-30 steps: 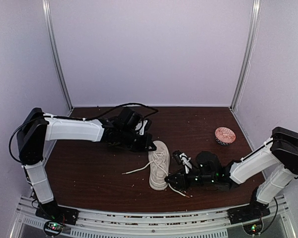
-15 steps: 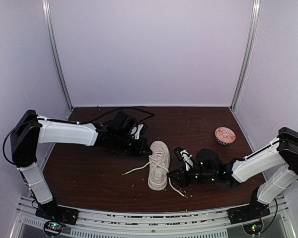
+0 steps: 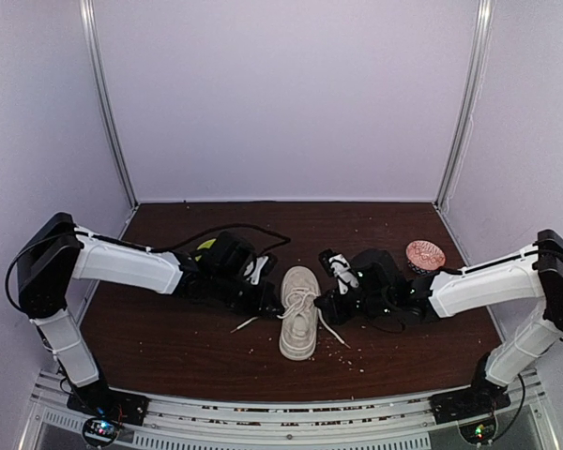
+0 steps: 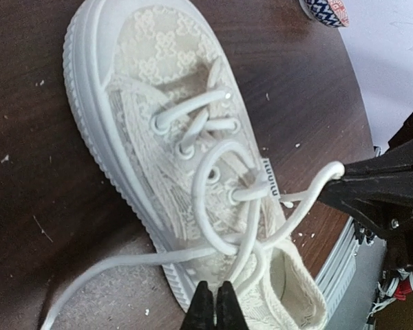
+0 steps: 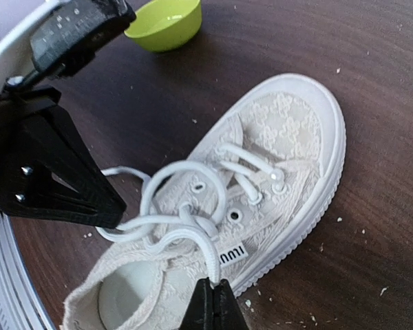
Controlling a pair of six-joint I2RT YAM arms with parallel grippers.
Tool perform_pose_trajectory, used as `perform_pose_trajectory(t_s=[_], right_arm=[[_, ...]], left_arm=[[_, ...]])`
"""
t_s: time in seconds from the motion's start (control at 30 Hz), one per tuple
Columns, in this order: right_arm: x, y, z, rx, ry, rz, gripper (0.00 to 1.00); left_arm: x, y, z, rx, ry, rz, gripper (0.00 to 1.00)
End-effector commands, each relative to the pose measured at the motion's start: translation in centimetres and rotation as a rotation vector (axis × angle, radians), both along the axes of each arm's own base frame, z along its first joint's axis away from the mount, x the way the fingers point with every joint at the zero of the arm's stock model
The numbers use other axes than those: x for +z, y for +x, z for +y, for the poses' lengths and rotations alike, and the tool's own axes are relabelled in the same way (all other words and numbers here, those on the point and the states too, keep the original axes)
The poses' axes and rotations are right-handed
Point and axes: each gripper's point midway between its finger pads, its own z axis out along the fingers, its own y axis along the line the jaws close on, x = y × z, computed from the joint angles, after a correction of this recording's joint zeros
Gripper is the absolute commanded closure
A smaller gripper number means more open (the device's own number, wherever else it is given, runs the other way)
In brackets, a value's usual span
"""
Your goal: Tie the shoes
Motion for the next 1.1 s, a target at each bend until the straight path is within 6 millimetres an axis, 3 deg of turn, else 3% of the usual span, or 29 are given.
perform_pose_trajectory(t_s=[0.0, 0.2, 0.33, 0.47, 0.77, 1.07], right_arm=[[-2.2, -0.7, -0.2, 0.032, -0.068, 0.058, 1.00], [-2.6, -0.9, -0.3, 0.033, -0.074, 0.068, 1.00], [-2.9, -1.1, -0.6, 0.034, -0.082, 0.072, 1.00], [-2.9, -1.1, -0.7, 0.033, -0.080, 0.073, 1.00], [-2.7, -1.1, -0.6, 0.030, -0.077, 0.069, 1.00], [-2.6, -1.1, -0.8, 0.030, -0.083, 0.065, 1.00]], left_arm=[[-0.7, -0.5, -0.1, 0.002, -0.006, 0.002, 0.99], [0.5, 0.8, 2.5, 0.056, 0.120, -0.085, 0.64], [2.0, 1.9, 3.4, 0.088, 0.144, -0.119, 0.56], [3.2, 3.0, 2.1, 0.086, 0.107, -0.137, 0.54], [1.9, 4.6, -0.9, 0.048, 0.099, -0.090, 0.55], [0.3, 4.6, -1.7, 0.040, 0.079, -0.038, 0.69]])
